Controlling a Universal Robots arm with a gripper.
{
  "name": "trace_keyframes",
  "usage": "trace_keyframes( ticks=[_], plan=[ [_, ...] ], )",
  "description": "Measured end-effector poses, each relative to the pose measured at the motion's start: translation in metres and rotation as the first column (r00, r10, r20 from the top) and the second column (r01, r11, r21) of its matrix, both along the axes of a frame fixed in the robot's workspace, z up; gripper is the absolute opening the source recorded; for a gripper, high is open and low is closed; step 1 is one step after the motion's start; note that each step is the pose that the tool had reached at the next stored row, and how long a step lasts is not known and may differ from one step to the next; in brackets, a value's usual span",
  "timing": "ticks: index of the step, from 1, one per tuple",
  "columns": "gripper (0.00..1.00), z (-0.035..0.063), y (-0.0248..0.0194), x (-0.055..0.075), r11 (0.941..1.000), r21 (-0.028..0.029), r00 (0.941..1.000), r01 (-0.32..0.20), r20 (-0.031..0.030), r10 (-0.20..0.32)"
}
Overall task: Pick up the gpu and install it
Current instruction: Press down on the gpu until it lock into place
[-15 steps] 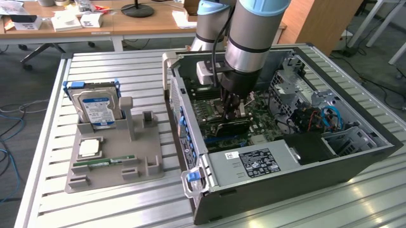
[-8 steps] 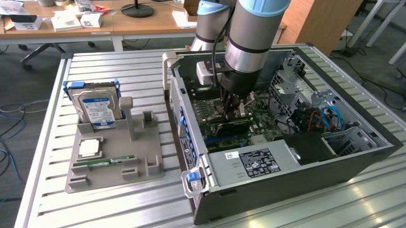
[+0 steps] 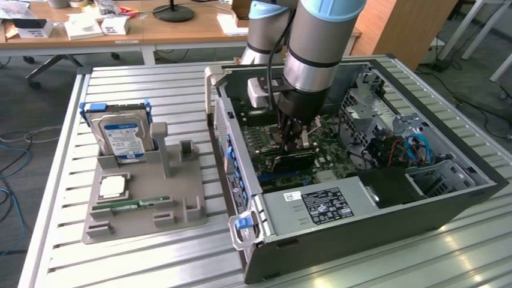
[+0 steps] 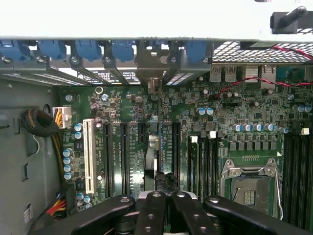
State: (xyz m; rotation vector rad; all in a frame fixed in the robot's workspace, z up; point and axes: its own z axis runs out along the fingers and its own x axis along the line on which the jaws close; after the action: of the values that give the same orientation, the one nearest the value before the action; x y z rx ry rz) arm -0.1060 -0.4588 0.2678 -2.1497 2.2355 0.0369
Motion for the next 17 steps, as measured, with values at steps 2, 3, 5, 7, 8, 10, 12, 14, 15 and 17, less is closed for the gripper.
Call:
trace_keyframes(
  ticks=[2,3,5,7,8,10,12,14,15,17],
  plan=[
    [0.11,0.0,0.0,0.0,1.0,-0.0001,1.0,0.0,0.0,0.0],
    [0.11,0.0001,0.0,0.0,1.0,-0.0002,1.0,0.0,-0.0001,0.0],
    [0.11,0.0001,0.0002,0.0,1.0,-0.0001,1.0,0.0,0.0,0.0],
    [0.11,0.0,0.0007,0.0,1.0,-0.0001,1.0,0.0,0.0,0.0],
    [0.11,0.0001,0.0009,0.0,1.0,-0.0002,1.0,0.0,-0.0001,0.0],
    [0.11,0.0001,0.0014,0.0,1.0,-0.0001,1.0,0.0,0.0,0.0],
    [0.11,0.0001,0.002,0.0,1.0,-0.0002,1.0,0.0,-0.0001,0.0],
    [0.11,0.0001,0.0025,0.0,1.0,-0.0002,1.0,0.0,-0.0001,0.0],
    [0.11,0.0,0.0025,0.0,1.0,-0.0001,1.0,0.0,0.0,0.0],
    [0.11,0.0001,0.0025,0.0,1.0,-0.0002,1.0,0.0,0.0,0.0]
  ],
)
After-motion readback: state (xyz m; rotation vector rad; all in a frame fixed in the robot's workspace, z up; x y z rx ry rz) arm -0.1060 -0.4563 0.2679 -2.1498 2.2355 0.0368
